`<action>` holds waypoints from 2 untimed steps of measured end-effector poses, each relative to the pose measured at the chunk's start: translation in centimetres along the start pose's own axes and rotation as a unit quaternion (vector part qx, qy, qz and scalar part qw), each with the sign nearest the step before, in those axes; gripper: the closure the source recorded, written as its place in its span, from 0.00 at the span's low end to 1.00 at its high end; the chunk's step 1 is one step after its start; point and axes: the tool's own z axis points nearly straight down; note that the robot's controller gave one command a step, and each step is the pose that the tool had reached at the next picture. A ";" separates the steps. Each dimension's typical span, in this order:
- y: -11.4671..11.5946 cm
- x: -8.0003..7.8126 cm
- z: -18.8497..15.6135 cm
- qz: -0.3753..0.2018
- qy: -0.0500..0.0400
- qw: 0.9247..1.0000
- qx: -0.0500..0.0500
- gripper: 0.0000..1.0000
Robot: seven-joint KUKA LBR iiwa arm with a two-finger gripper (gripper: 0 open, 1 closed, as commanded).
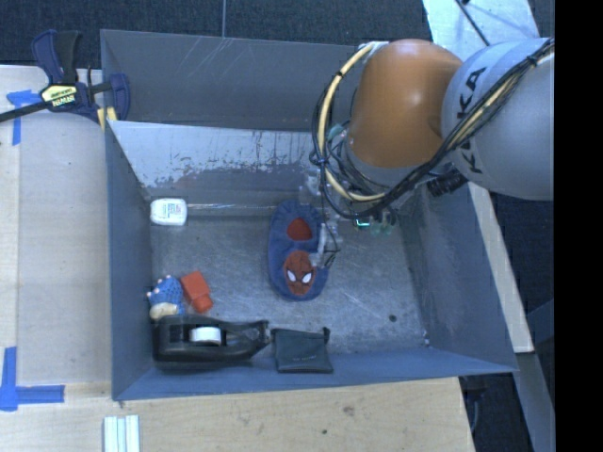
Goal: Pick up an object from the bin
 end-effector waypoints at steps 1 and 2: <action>0.3 -1.8 11.0 -0.136 -0.004 0.991 0.000 0.00; 0.3 -2.4 10.1 -0.134 -0.016 0.991 0.000 1.00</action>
Offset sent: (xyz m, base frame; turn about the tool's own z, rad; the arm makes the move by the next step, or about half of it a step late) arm 0.0155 0.0031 -0.1119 -0.2725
